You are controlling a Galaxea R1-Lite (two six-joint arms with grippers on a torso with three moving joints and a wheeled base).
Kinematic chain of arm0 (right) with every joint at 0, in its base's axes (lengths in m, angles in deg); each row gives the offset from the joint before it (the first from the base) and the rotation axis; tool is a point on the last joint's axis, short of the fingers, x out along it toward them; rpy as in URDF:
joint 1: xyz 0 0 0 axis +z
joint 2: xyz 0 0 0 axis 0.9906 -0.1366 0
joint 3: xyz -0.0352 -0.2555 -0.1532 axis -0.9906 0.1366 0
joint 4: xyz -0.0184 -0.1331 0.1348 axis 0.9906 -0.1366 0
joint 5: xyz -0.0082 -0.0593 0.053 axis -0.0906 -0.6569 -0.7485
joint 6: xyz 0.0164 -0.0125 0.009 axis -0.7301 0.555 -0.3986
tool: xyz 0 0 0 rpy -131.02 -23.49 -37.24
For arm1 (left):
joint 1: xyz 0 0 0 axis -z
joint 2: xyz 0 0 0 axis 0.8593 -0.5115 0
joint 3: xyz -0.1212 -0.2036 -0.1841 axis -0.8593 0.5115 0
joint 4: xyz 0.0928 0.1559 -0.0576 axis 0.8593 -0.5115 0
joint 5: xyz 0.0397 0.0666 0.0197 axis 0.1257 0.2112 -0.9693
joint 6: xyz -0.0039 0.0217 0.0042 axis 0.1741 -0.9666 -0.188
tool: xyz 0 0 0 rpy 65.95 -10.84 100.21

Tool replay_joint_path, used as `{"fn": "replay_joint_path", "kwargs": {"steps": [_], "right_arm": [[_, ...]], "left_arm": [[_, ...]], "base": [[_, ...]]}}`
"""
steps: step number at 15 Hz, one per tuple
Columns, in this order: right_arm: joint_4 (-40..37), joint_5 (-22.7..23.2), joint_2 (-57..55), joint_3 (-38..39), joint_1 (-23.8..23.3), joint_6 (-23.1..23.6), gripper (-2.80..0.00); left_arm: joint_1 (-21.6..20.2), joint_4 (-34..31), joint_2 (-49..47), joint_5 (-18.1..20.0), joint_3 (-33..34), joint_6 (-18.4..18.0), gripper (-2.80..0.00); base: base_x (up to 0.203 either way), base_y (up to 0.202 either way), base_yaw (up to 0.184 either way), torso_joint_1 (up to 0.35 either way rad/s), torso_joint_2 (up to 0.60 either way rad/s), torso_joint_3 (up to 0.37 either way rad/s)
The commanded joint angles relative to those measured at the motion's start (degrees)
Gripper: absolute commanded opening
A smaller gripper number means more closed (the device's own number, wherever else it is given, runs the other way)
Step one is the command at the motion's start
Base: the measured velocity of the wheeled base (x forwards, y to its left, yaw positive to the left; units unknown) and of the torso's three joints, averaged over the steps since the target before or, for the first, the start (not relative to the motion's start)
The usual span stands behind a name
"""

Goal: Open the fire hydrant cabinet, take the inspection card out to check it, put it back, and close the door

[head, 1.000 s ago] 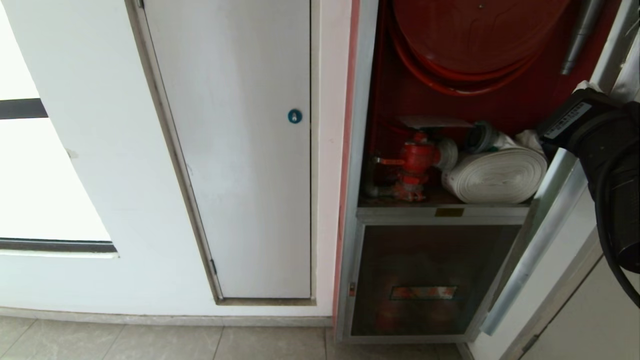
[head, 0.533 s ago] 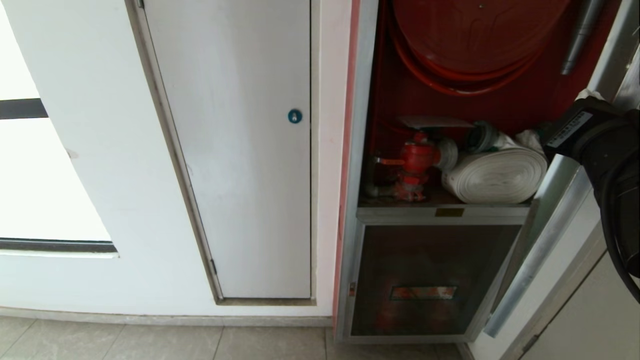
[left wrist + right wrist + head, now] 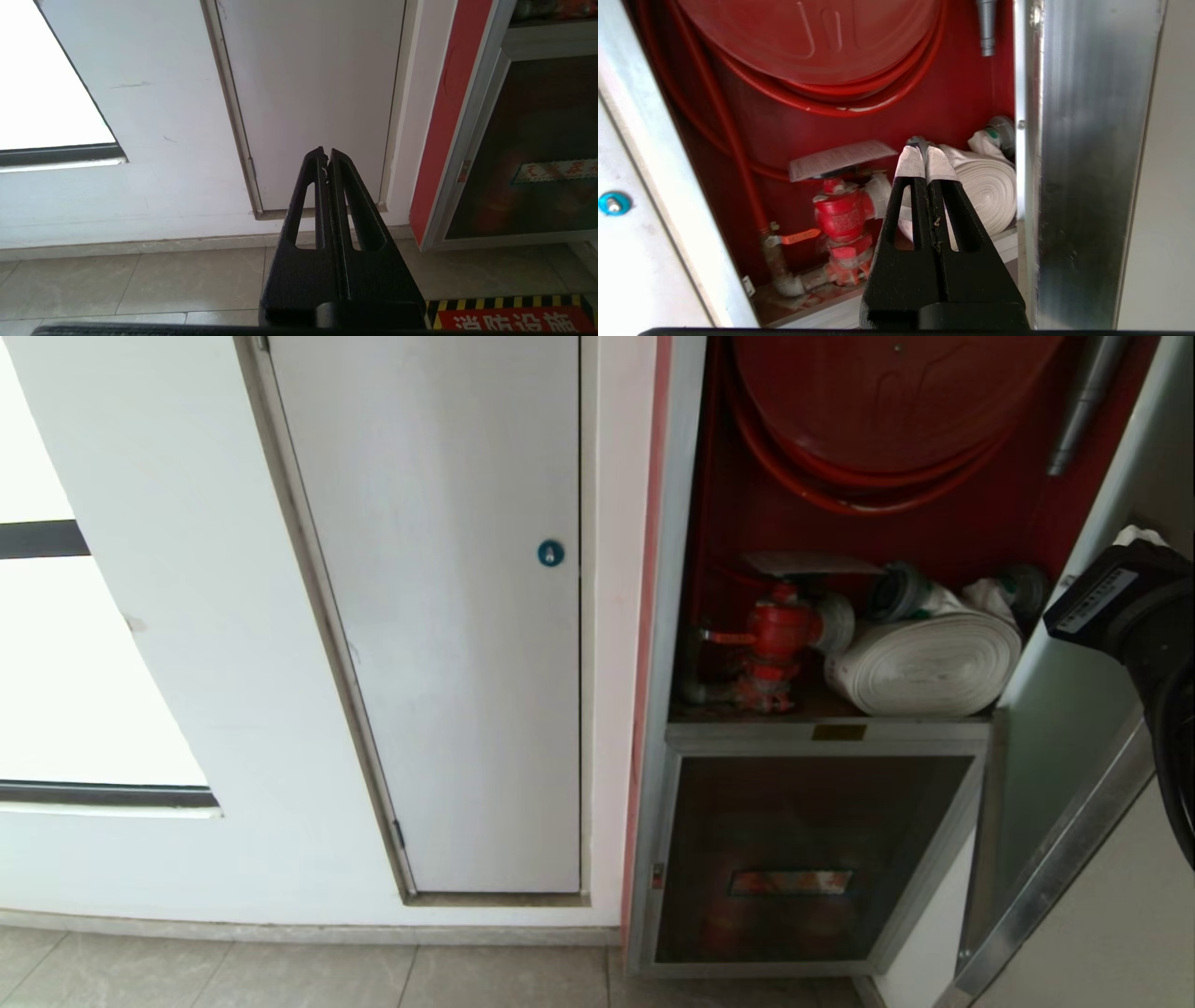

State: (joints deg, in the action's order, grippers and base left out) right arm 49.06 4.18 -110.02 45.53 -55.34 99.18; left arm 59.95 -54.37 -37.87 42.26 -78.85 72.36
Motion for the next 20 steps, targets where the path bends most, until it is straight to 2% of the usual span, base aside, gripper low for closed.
{"fn": "replay_joint_path", "kwargs": {"steps": [1, 5, 11, 14, 20], "right_arm": [[0.4, -0.3, 0.6, 0.3, -0.8, 0.2, -2.80], [-4.9, -0.3, 2.7, 0.2, -4.9, 0.1, -2.80], [-8.5, -0.6, 3.4, 0.2, -10.6, 0.0, -2.80], [-9.9, -3.7, 3.3, -0.1, -12.7, -0.1, -2.80], [-12.4, -5.0, 3.7, 0.4, -20.2, -0.1, -2.80]], "left_arm": [[0.0, 0.0, 0.0, 0.0, 0.7, 0.0, -2.80], [0.0, 0.0, 0.0, 0.0, 0.7, 0.0, -2.80], [0.0, 0.0, 0.0, 0.0, 0.7, 0.0, -2.80], [0.0, 0.0, 0.0, 0.0, 0.7, 0.0, -2.80], [0.0, 0.0, 0.0, 0.0, 0.7, 0.0, -2.80]], "base": [[0.000, 0.000, 0.000, 0.000, 0.00, 0.000], [0.000, 0.000, 0.000, 0.000, 0.00, 0.000], [0.000, 0.000, 0.000, 0.000, 0.00, 0.000], [0.000, 0.000, 0.000, 0.000, 0.00, 0.000], [0.000, 0.000, 0.000, 0.000, 0.00, 0.000]]}}
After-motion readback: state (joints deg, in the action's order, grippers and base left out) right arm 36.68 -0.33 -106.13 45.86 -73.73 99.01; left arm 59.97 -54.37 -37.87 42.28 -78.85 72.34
